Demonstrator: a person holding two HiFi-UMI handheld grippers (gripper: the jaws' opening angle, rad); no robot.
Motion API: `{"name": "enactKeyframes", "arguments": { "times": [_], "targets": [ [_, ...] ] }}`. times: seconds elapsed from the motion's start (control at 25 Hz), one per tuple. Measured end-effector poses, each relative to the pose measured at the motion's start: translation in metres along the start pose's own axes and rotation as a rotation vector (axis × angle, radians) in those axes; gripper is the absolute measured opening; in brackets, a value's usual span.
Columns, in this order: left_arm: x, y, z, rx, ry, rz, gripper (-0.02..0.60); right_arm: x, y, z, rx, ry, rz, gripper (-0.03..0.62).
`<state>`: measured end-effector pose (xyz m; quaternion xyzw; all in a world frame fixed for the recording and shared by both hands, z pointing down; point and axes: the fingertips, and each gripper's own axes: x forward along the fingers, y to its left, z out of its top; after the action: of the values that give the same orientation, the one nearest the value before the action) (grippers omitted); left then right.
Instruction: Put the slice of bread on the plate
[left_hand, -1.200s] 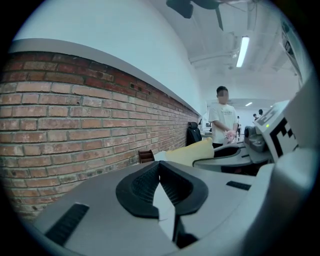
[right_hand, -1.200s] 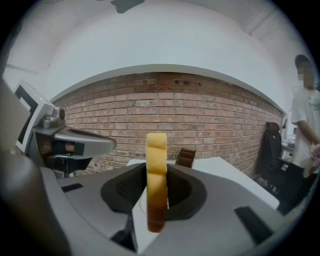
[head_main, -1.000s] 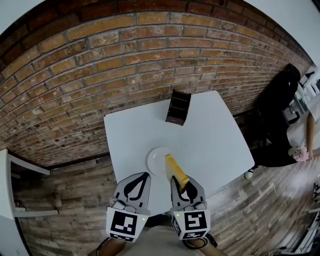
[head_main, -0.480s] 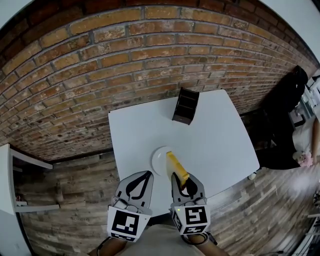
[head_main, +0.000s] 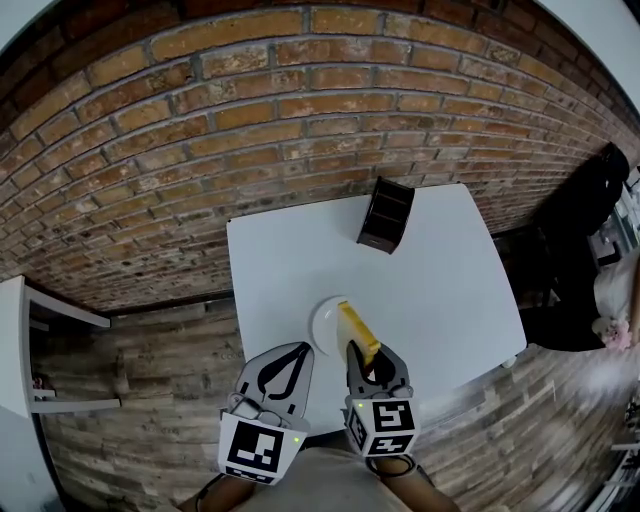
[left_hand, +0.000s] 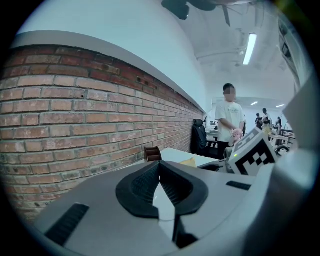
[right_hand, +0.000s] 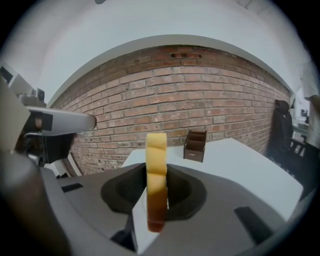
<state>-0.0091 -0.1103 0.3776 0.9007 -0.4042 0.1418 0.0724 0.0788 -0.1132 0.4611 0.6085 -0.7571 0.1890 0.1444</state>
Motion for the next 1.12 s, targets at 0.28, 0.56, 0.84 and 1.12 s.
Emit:
{"name": "enactKeyframes", "arguments": {
  "times": [0.28, 0.56, 0.84, 1.12],
  "targets": [
    [0.004, 0.005, -0.001, -0.009, 0.008, 0.011, 0.009, 0.016, -0.001, -0.008, 0.012, 0.033, 0.023, 0.097],
    [0.005, 0.006, 0.0, -0.013, 0.004, 0.014, 0.009, 0.026, 0.0, -0.015, 0.03, 0.06, 0.046, 0.097],
    [0.001, 0.008, -0.004, -0.012, 0.012, 0.023, 0.009, 0.033, 0.002, -0.023, 0.035, 0.084, 0.06, 0.097],
    [-0.003, 0.008, -0.006, -0.014, 0.015, 0.029, 0.009, 0.039, 0.006, -0.029, 0.037, 0.099, 0.075, 0.097]
  ]
}}
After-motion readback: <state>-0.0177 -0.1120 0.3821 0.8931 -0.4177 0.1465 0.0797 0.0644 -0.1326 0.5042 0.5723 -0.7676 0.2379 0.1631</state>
